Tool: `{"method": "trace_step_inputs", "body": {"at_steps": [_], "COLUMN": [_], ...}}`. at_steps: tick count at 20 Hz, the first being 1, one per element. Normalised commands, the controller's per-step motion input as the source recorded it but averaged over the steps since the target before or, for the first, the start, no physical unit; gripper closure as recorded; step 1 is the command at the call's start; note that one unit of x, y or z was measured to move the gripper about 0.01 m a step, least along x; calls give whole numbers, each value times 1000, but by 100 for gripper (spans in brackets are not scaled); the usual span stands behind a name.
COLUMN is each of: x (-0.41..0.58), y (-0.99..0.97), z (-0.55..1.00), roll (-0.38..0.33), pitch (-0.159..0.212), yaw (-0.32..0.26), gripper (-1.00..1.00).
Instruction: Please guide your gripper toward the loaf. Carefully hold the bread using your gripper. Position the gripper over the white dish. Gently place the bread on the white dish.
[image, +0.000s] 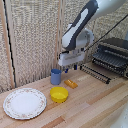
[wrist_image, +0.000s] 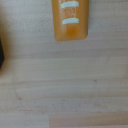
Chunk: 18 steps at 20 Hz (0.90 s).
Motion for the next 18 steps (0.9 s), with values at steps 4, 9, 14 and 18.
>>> {"method": "trace_step_inputs", "body": {"at_steps": [4,9,14,18], "x": [2,0,97,121], "y": [-232,34,69,-6], "z": [-396,-206,-221,-327], "roll": [0,-13,-39,-29], "pitch": [-11,0,0,-5], "yaw": [0,0,0,0], "gripper": [-100,-100,-100,-100]}}
